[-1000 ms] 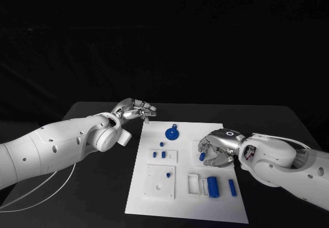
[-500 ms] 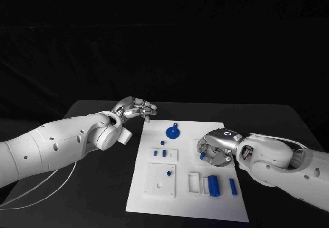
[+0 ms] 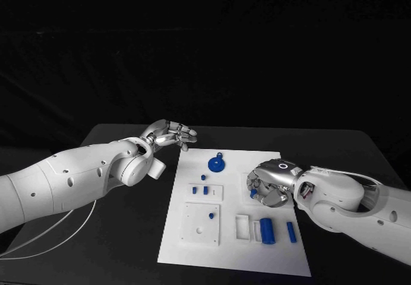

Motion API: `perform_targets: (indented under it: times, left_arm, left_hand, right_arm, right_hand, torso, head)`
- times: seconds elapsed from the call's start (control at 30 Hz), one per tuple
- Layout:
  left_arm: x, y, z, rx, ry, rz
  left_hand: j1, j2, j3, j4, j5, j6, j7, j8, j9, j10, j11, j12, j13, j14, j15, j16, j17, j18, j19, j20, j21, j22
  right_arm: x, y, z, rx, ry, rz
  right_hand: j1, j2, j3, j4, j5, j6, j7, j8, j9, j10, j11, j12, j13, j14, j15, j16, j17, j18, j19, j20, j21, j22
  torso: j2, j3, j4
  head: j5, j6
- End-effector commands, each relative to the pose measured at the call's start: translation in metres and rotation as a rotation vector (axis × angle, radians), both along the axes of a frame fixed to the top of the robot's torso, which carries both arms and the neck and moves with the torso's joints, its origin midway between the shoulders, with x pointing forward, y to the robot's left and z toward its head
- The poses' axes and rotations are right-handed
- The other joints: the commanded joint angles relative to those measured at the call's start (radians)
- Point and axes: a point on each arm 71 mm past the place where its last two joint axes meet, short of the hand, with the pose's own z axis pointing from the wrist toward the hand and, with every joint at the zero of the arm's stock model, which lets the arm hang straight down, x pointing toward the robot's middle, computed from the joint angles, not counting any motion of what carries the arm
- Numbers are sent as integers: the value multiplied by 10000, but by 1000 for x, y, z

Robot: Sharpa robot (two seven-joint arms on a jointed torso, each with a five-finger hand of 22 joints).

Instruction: Assemble the parts on the task board

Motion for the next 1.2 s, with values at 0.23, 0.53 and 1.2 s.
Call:
perform_targets:
  times: [0.23, 0.53, 1.2]
  left_arm:
    - [-1, -1, 1, -114, -24, -133]
    - [0, -1, 1, -113, -31, -122]
    - [1, 1, 1, -99, -57, -50]
  left_hand:
    - [-38, 98, -44, -5, 42, -80, -10, 15, -17, -80, 12, -20, -12, 87, -8, -54, 24, 207, 88, -9, -63, 11]
    - [-37, 101, -45, -5, 46, -92, -6, 12, -21, -82, 13, -20, -15, 90, -8, -62, 36, 208, 92, -8, -67, 15]
    - [-37, 107, -47, -7, 52, -103, -3, 13, -24, -86, 14, -19, -20, 95, -7, -78, 61, 210, 98, -7, -75, 21]
  right_arm:
    - [-3, 2, -1, -91, -405, 105]
    - [-6, 2, 3, 198, -500, 173]
    - [-19, 28, 34, 1817, -656, 882]
  right_hand:
    - [86, 86, 285, -28, -14, 169, -23, 105, 103, 192, -40, 90, 79, 54, -110, 121, -4, 626, 147, -33, 111, 181]
    - [78, 77, 382, -51, -14, 224, -48, 145, 148, 250, -66, 115, 129, 91, -136, 165, 7, 626, 194, -52, 162, 181]
    - [51, 42, 454, -43, -14, 263, -69, 177, 197, 297, -89, 131, 183, 141, -160, 205, 12, 626, 258, -88, 220, 177]
  torso:
    - [-2, -3, 4]
    - [-3, -1, 3]
    - [-3, -2, -4]
  head:
    - [25, -12]
    - [59, -24]
    - [223, -64]
